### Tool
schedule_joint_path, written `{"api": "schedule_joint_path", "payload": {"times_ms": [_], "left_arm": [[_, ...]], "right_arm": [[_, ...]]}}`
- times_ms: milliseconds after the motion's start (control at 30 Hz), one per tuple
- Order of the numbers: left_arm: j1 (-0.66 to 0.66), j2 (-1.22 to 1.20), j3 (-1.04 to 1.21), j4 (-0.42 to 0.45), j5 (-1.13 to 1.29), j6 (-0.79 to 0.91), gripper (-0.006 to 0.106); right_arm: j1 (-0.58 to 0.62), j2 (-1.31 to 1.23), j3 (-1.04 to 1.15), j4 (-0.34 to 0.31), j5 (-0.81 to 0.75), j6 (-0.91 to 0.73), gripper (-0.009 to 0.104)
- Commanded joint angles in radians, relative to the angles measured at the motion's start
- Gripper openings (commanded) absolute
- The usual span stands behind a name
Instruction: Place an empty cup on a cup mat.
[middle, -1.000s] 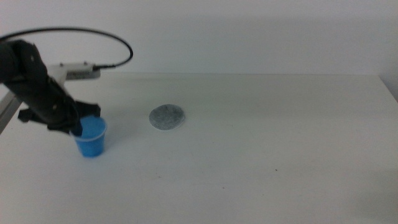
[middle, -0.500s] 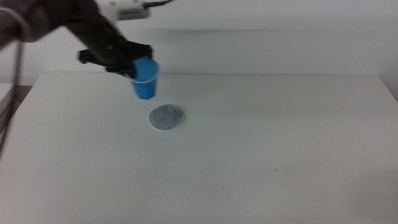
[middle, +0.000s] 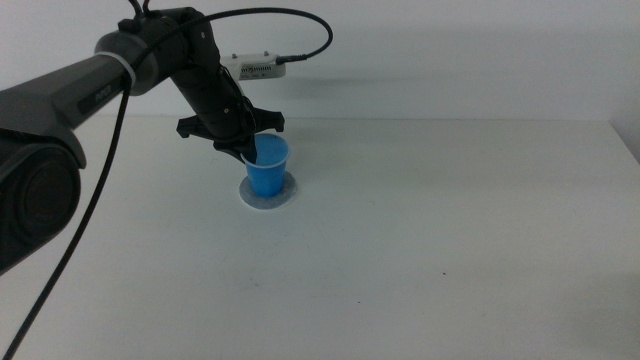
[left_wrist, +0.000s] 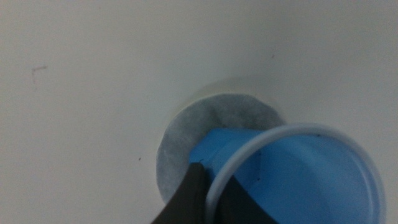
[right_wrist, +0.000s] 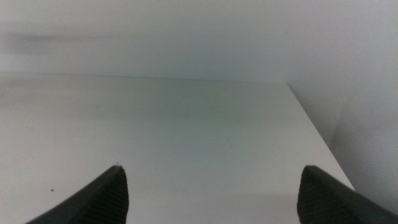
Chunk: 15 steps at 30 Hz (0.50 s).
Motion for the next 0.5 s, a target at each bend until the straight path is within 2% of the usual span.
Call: {"api": "schedule_joint_path", "payload": {"times_ms": [0, 67, 233, 333, 433, 467], "left_arm": [[-0.002, -0.001, -0.013, 0.013, 0.012, -0.010, 0.000], [-0.002, 0.000, -0.013, 0.016, 0.020, -0.012, 0.003], [-0.001, 0.000, -0.013, 0.005, 0.031, 0.012, 0.026], [0.011, -0.009, -0.023, 0.000, 0.064, 0.036, 0.052], [0.041, -0.031, -0.055, -0.026, 0.135, 0.042, 0.087], [0.054, -0.042, -0.072, -0.050, 0.135, 0.057, 0.094]], "right_arm": [[0.002, -0.005, 0.003, -0.007, -0.007, -0.004, 0.093], [0.002, -0.005, 0.003, -0.007, -0.007, -0.004, 0.093], [0.002, -0.005, 0.003, -0.007, -0.007, -0.004, 0.093], [0.002, -0.005, 0.003, -0.007, -0.007, -0.004, 0.093], [0.002, -0.005, 0.003, -0.007, -0.007, -0.004, 0.093], [0.002, -0.005, 0.003, -0.007, -0.007, -0.004, 0.093]]}}
